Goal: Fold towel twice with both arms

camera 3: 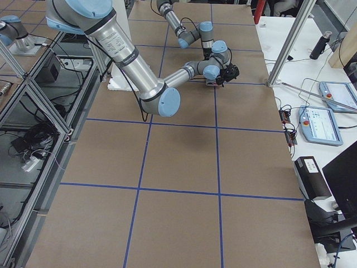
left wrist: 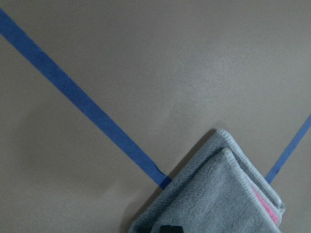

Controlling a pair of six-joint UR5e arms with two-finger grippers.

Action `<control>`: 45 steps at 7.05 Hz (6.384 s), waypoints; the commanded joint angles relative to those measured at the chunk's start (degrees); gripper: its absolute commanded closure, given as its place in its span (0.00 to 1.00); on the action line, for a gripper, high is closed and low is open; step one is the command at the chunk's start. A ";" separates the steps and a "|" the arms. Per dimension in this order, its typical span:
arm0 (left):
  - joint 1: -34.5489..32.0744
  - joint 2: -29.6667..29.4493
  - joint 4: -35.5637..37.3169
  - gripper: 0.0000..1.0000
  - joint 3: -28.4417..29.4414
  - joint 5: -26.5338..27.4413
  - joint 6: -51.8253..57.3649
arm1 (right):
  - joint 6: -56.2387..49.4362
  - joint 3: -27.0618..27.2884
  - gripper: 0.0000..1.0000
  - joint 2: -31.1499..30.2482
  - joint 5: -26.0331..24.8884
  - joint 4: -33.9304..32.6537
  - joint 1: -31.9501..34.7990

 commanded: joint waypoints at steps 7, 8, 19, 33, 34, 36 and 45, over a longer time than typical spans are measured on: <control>0.44 -3.66 3.25 1.00 0.68 0.00 -0.55 | -0.39 2.32 0.00 -1.62 2.67 -0.52 1.81; 0.98 -3.57 3.25 1.00 0.94 0.09 -0.55 | -0.48 2.32 0.00 -1.70 3.45 -0.52 2.24; 0.63 -7.78 4.84 1.00 2.44 -0.09 -1.87 | -1.01 2.41 0.00 -2.32 5.30 -0.52 3.56; -39.35 35.28 25.26 0.01 -19.80 -20.48 98.90 | -104.20 22.36 0.00 -41.05 29.11 -16.67 35.45; -40.58 35.28 30.27 0.01 -19.80 -21.26 103.12 | -111.50 22.44 0.00 -41.60 29.21 -22.17 37.30; -45.41 35.71 33.84 0.01 -20.58 -29.16 107.20 | -115.61 22.62 0.00 -42.13 31.75 -25.65 38.46; -47.62 41.90 40.21 0.00 -28.05 -26.82 111.96 | -122.02 25.08 0.00 -47.85 32.90 -25.21 38.90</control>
